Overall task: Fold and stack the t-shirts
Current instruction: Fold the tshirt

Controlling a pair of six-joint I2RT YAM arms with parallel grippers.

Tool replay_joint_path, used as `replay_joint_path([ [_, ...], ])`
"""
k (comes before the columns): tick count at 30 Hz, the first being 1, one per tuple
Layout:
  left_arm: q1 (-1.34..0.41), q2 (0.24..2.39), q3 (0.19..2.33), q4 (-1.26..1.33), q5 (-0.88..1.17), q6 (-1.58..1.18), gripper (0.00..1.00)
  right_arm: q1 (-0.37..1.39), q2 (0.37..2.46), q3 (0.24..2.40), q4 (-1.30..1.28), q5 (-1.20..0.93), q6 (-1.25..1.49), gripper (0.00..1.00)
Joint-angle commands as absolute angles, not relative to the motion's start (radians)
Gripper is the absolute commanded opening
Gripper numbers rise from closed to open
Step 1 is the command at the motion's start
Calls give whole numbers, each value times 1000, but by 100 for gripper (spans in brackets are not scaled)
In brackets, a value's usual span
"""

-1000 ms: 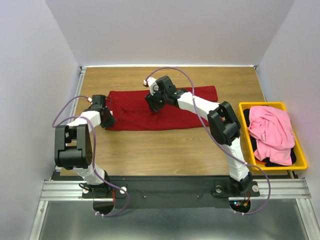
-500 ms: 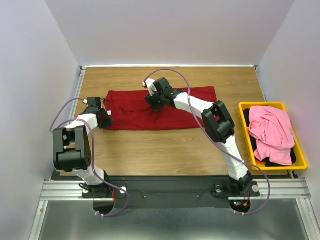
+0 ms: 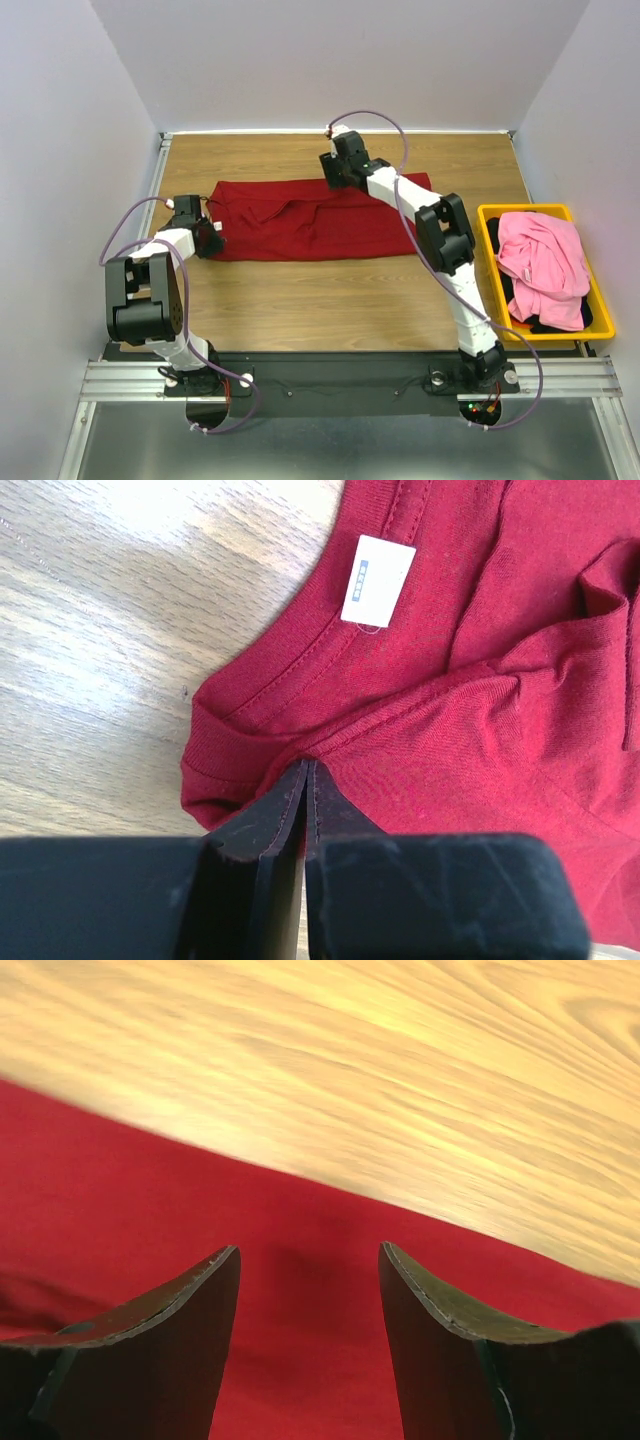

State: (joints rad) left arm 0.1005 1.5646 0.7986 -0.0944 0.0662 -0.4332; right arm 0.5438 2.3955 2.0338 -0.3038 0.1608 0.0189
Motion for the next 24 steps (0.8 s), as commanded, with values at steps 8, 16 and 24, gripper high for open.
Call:
replay_joint_path([
  [8,83,1418,948,-281,43,-399,54,532,2088,1768,-275,124,80,63],
  [16,-184,1497,1143,-291,-173,-270,92,532,1860,1446,-276,162,92,72],
  [24,-371,1693,1305,-318,-366,-115,97,526,1661,1210,-278,175,186,92],
])
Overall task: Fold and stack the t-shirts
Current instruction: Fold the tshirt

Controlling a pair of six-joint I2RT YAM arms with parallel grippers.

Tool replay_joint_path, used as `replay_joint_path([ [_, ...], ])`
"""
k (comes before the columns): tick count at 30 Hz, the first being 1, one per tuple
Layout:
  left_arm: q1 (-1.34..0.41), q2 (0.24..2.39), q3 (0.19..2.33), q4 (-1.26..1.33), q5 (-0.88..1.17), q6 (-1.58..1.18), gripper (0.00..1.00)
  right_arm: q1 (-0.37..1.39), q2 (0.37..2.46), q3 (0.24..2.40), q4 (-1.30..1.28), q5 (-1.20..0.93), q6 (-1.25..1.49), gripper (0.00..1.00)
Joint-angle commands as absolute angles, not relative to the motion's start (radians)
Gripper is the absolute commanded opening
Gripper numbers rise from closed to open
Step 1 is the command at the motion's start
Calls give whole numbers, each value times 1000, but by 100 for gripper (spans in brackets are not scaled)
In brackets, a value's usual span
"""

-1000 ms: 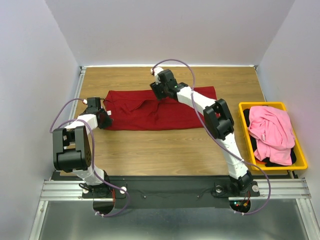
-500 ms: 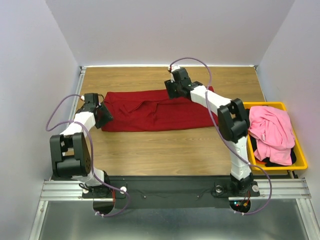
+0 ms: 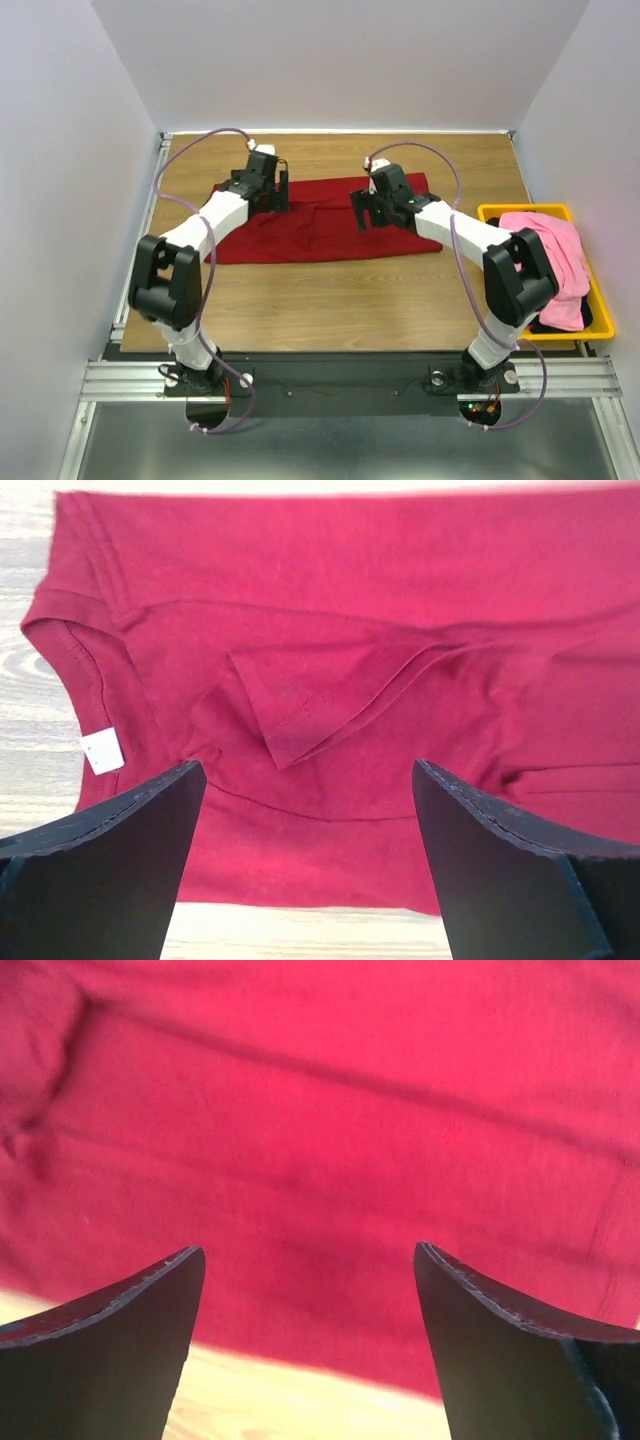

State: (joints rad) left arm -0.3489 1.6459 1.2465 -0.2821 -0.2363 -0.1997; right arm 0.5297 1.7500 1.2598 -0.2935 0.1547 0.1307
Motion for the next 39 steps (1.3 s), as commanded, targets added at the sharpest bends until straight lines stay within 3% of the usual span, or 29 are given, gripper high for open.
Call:
replay_joint_path([
  [1,-389,1710,1315,-318,-383,-100,97,525,1639,1178,-279,176,201,93],
  [12,-436,1917,1434,-331,-521,-35,95,519,1546,1075,-290,190,230,94],
  [26,-434,2022,1520,-328,-698,-6,90,511,1532,1075,-310,216,201,94],
  [39,-436,2144,1756,-322,-750,63,90,505,1513,1066,-324,244,228,94],
])
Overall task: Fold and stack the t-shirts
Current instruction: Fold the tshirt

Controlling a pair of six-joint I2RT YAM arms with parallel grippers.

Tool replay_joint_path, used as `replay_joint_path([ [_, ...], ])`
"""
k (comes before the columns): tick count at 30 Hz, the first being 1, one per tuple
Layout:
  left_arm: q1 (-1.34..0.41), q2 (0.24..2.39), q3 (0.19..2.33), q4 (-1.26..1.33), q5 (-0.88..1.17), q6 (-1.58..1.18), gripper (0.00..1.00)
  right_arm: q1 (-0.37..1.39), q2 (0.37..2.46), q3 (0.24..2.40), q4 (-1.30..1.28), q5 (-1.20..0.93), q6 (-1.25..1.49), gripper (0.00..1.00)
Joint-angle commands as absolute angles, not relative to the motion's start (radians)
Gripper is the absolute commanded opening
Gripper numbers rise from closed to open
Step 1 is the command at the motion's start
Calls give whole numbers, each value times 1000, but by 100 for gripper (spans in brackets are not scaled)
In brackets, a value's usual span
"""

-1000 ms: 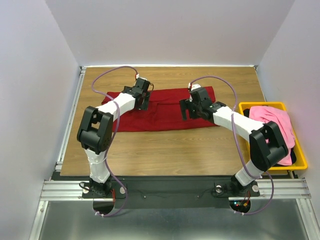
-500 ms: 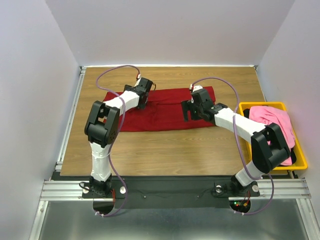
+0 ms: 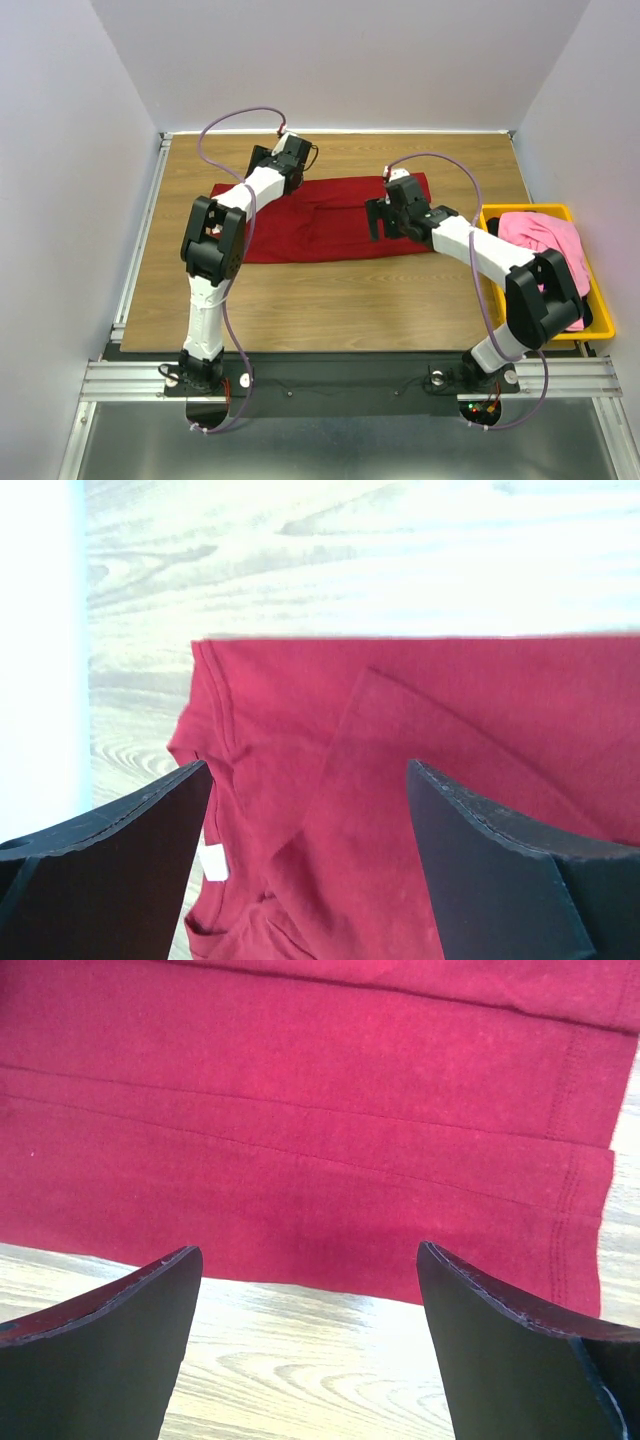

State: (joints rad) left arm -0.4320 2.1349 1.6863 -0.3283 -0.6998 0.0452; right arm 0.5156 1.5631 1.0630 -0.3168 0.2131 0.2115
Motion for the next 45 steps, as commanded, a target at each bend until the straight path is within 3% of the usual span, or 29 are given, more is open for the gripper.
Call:
replay_joint_path([
  [1,-436,2141,1759,-328,-744,45,90,502,1506,1065,-324,242,242,93],
  [5,-425,2050,1729,-337,-684,-35,90,468,1506,1063,-327,203,259,93],
  [10,-350,1784,1510,-339,-494,-190,87,320,1494,1031,-325,57,333,87],
  [14,-247,1600,1280,-322,-339,-302,72,212,1491,1000,-307,-73,390,77],
  [15,-209,1547,1193,-313,-283,-326,62,197,1493,997,-299,-107,402,74],
  [19,-117,1471,1005,-259,-161,-377,45,120,1509,971,-242,-198,452,52],
  [23,-12,1463,878,-172,-32,-420,39,95,1543,951,-177,-250,489,50],
  [24,-8,1474,861,-155,-5,-426,32,89,1561,931,-163,-264,508,50],
  [33,123,1592,770,-91,64,-460,24,-3,1640,793,-19,-255,578,34],
  [45,238,1612,741,-106,115,-456,24,-66,1623,753,-9,-187,601,31],
])
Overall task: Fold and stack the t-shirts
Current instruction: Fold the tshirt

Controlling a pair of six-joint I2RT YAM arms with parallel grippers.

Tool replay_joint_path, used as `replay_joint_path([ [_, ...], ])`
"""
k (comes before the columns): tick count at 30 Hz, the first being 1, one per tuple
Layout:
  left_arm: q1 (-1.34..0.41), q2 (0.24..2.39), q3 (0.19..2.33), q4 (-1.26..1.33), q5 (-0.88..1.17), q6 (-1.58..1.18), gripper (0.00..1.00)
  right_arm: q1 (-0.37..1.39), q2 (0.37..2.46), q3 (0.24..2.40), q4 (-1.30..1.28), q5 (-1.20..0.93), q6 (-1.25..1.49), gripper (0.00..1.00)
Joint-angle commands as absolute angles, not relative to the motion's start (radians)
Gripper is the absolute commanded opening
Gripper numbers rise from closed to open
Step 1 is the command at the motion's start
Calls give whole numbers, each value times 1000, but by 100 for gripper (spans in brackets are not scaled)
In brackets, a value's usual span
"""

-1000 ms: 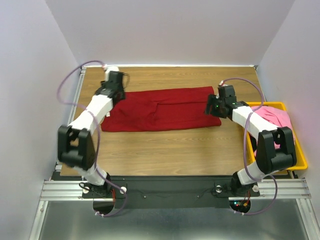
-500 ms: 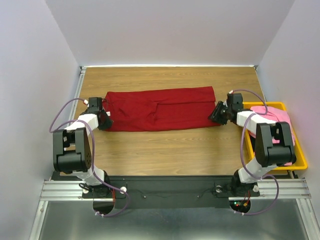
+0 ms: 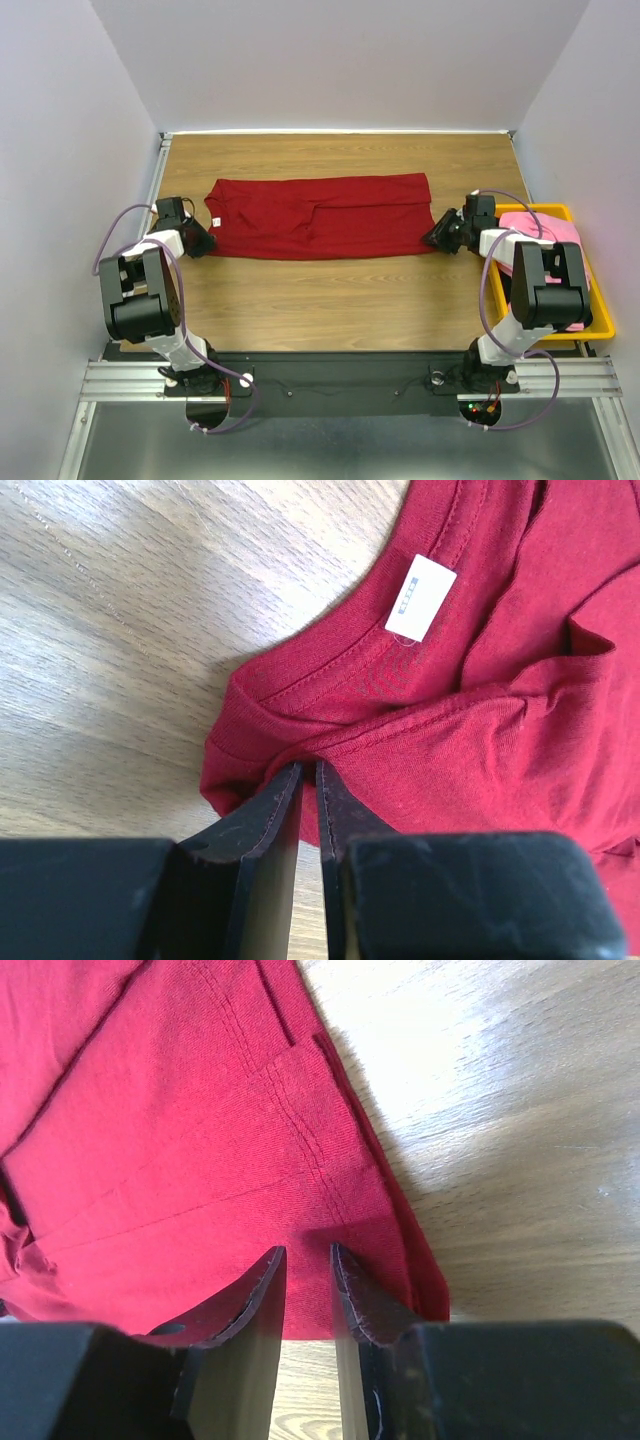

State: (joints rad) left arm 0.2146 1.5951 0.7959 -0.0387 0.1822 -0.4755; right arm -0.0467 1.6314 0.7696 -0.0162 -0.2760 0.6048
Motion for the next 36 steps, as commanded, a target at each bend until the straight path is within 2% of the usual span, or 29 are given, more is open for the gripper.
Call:
replay_joint_path([
  [1,251,1608,736,-116,120,-454,24,-66,1615,756,-9,-190,603,31],
  [10,259,1460,680,-158,127,-456,25,-60,1532,844,-9,-357,557,31],
  [18,261,1471,666,-144,136,-468,25,-5,1644,959,-9,-417,568,29],
  [20,262,1470,657,-140,138,-474,25,-2,1692,968,-9,-423,578,24],
  [27,279,1467,637,-137,147,-483,25,-3,1769,969,-9,-292,621,18],
  [29,293,1460,632,-141,146,-483,25,-11,1775,963,-21,-218,629,12],
  [36,308,1410,626,-170,124,-486,25,-29,1740,959,-81,-80,640,12],
])
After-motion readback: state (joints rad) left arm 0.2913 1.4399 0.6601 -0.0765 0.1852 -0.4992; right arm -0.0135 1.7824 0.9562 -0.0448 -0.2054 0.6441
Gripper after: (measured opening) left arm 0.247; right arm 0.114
